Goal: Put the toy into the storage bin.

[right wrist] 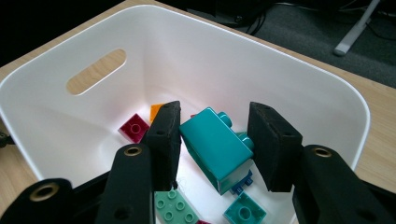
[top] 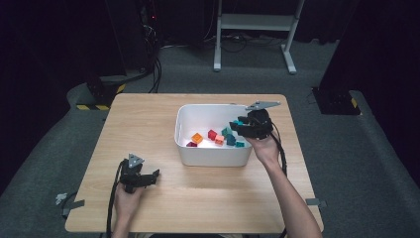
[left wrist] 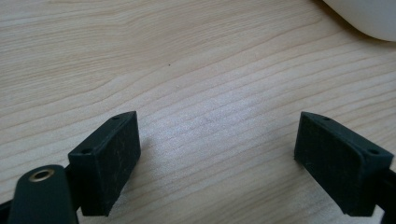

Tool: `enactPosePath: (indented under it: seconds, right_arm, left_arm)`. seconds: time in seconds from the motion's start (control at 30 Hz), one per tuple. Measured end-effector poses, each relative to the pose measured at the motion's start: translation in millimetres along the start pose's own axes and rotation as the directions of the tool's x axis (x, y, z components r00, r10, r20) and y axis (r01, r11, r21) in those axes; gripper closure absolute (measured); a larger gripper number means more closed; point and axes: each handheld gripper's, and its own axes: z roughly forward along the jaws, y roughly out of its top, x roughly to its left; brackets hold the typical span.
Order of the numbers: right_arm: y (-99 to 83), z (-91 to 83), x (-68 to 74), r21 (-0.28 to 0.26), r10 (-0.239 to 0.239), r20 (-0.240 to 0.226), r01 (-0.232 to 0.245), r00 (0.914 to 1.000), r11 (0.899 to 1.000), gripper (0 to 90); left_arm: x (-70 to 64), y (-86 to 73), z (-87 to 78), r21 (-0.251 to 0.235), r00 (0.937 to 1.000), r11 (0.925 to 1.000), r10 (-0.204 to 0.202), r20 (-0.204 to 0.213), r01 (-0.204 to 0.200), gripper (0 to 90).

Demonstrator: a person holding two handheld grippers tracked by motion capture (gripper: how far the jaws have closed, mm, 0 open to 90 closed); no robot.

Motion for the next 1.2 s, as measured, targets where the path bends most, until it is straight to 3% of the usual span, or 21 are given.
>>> enactPosePath:
  seconds: [0.27,0.5,1.2]
  right_arm:
    - [-1.9,6.0,-7.4,0.017,0.017,0.022,-0.017,0.9996,1.0,55.0]
    - [-3.1,11.6,-7.5,0.044,0.017,0.02,-0.017,0.9997,0.999,49.1]
    - [-3.0,0.0,-6.2,0.004,0.019,0.02,-0.019,0.9996,1.0,46.4]
  left_arm:
    - [0.0,0.0,0.0,0.0,1.0,1.0,0.0,0.0,0.0,14.4]
    - [0.1,0.1,-0.1,0.002,1.0,1.0,0.001,0.0,-0.001,14.5]
    - [0.0,0.0,0.0,0.0,1.0,1.0,0.0,0.0,0.0,14.5]
